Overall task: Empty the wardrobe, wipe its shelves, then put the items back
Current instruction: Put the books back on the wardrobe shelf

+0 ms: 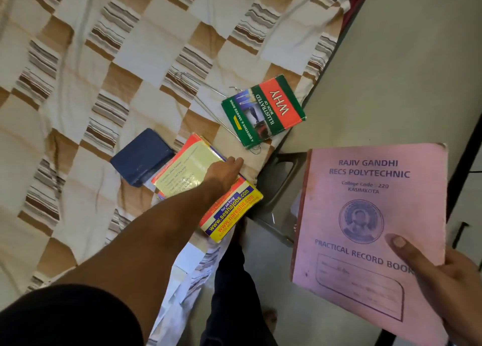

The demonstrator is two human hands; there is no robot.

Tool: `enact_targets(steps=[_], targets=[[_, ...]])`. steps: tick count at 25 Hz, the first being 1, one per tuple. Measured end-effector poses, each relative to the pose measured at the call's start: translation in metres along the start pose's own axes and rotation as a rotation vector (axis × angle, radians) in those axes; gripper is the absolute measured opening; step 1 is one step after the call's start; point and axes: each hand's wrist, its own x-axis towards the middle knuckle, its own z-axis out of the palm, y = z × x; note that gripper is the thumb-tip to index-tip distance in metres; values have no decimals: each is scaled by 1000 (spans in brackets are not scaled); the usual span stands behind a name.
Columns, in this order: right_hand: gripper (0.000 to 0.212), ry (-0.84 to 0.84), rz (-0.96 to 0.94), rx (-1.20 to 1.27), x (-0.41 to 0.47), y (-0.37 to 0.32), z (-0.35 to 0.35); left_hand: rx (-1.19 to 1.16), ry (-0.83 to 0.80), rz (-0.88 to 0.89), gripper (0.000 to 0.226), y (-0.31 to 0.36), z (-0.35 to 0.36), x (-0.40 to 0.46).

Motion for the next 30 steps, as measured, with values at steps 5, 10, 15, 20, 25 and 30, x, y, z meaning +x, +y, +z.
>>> enact_targets(steps=[5,10,15,20,25,30], targets=[[5,12,-52,105,-20,9,-23,-352,144,-205,63,1,-14,-46],[31,-48,5,267,-48,43,-53,-443,460,-326,15,7,-1,-119],[53,-84,-40,417,-91,98,-95,-633,662,-373,81,28,-14,-206],[44,-104,-73,564,-133,169,-138,-1265,599,-322,60,97,-37,-286],[36,-122,-103,838,-185,234,-166,-1667,233,-76,56,231,-33,-340],[21,-70,-101,981,-221,297,-192,-1772,-309,256,56,375,-10,-364]])
